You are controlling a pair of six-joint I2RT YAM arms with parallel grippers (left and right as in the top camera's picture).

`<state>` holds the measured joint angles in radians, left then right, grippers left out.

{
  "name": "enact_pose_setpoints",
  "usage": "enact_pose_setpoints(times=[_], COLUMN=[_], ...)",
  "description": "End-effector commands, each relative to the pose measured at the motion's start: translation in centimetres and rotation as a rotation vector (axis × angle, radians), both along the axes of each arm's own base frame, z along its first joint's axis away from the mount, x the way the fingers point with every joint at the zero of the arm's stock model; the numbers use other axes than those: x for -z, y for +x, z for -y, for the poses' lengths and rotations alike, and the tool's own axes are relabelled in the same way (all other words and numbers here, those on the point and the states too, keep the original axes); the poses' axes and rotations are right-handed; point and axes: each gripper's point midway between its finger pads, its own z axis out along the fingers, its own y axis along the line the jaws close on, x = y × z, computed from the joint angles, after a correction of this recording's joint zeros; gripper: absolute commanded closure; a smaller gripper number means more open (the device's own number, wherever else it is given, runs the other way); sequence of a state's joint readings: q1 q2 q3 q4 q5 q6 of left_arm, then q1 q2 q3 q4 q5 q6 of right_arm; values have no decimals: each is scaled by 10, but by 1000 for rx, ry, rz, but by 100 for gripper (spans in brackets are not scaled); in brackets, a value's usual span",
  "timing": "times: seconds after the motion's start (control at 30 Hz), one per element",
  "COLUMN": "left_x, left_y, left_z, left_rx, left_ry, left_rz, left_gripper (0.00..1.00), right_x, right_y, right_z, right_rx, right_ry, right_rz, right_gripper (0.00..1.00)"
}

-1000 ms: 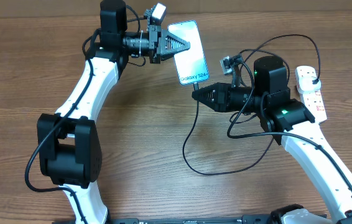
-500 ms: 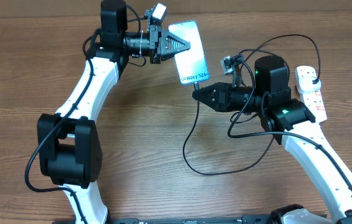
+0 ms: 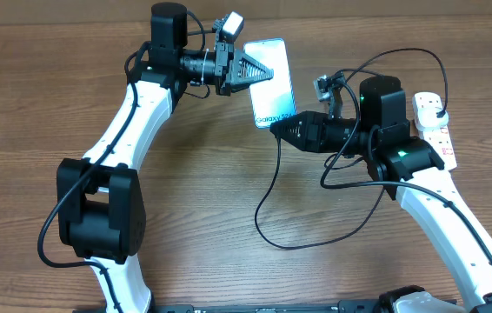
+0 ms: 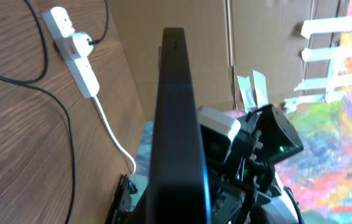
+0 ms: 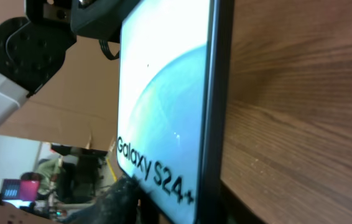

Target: Plug charger to phone and switch on socket

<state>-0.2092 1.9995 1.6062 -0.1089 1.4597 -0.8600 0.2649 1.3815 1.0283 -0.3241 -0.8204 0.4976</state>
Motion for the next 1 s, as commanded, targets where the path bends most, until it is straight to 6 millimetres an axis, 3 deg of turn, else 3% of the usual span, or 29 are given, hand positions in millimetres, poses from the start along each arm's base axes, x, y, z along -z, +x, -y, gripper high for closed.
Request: enact_pose_setpoints(times=[0.0,0.2,0.4,0.53,0.7,0.97], left_x=[-13,-6,18,53,111,162], left_y=[-15,-5,-2,2,11,4], left_z=[-10,-29,-47,-56,-73,-94], left_rx=[91,44,-4,-86,-251,-346], left_ry=[-66,-72,-65,-6,153,382], left_rz=[45,99,90,15,-124,-200], left_gripper=[96,96,96,96,96,96], right_x=[-8,-4,4,8,15,20], right_y=[16,17,17,16,14,13], right_z=[10,12,16,19,22,25], right_rx=[65,79,104,115,129,142], right_ry=[-32,-46,-74,-88,-112,-130], right_rz=[44,34,2,-13,-45,-65], right_gripper=[57,41,32,29,28,28])
